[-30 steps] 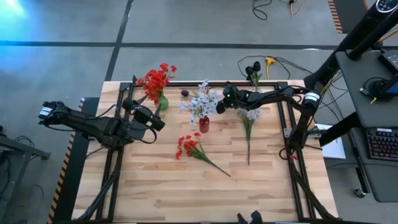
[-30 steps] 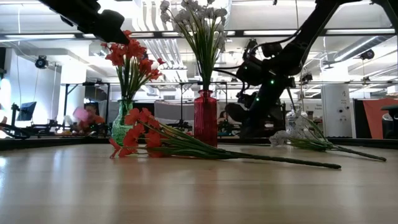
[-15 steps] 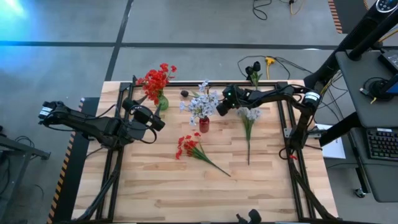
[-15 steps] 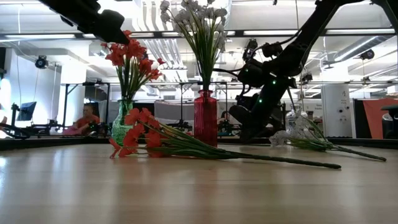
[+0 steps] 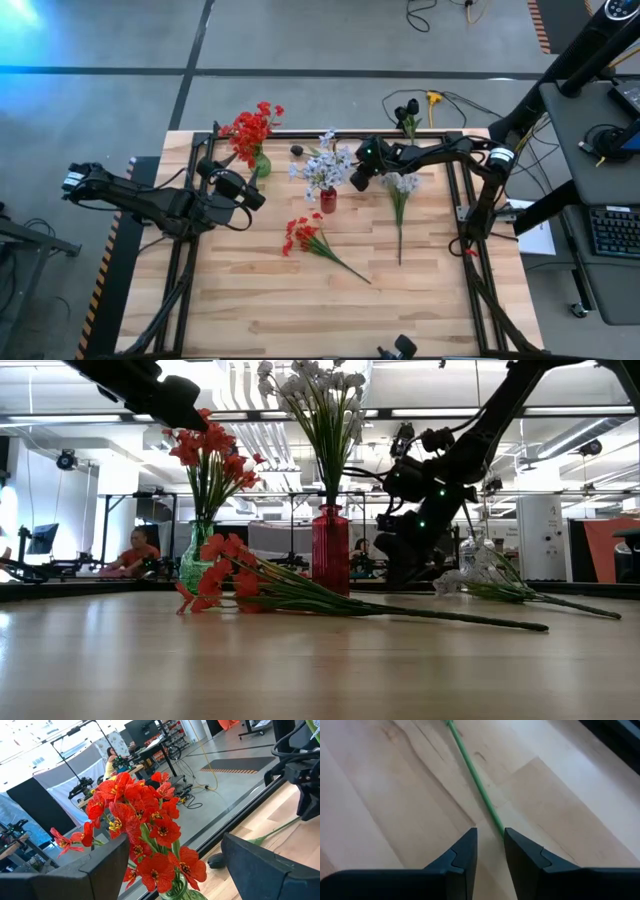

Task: Sort flowers into vase by color
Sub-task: Put the black flower into the transparent vase

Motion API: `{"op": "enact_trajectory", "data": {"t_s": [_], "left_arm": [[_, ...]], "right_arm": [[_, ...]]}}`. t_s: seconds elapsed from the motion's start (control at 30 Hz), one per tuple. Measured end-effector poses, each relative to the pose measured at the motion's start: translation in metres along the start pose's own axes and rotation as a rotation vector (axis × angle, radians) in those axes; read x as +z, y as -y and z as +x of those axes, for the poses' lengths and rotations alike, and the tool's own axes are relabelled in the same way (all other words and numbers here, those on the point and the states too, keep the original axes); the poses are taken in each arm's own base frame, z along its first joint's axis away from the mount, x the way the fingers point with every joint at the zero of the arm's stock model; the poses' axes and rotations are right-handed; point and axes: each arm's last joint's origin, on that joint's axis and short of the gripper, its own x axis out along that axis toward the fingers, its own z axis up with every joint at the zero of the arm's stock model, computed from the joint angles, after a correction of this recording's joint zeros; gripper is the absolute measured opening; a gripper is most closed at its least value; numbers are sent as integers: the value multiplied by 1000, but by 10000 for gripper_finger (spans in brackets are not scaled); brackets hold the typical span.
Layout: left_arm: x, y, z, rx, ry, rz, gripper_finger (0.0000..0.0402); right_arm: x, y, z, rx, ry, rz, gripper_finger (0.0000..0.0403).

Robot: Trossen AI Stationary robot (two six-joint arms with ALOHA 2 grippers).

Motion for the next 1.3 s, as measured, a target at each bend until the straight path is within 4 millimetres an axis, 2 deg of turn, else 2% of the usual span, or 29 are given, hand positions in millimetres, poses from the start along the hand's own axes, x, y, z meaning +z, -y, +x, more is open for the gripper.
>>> {"op": "enact_trajectory", "data": {"t_s": [0.5,0.6,0.73,0.9,1.03,1.3], "left_arm": [[0,0,0,0,0,0,294],[0,0,0,0,0,0,294],[0,0,0,0,0,0,294],[0,0,0,0,0,0,294],[0,0,0,0,0,0,294],[0,0,0,0,0,0,294]], "right_arm": [[-5,6,11,-19,-12,-26,72],[-6,7,12,-18,-20,-26,57],[-7,7,15,-19,-24,-17,17],[-8,7,16,-32,-25,12,10],[-4,7,9,-36,-1,53,9],[7,5,-18,-39,53,88,9]]}}
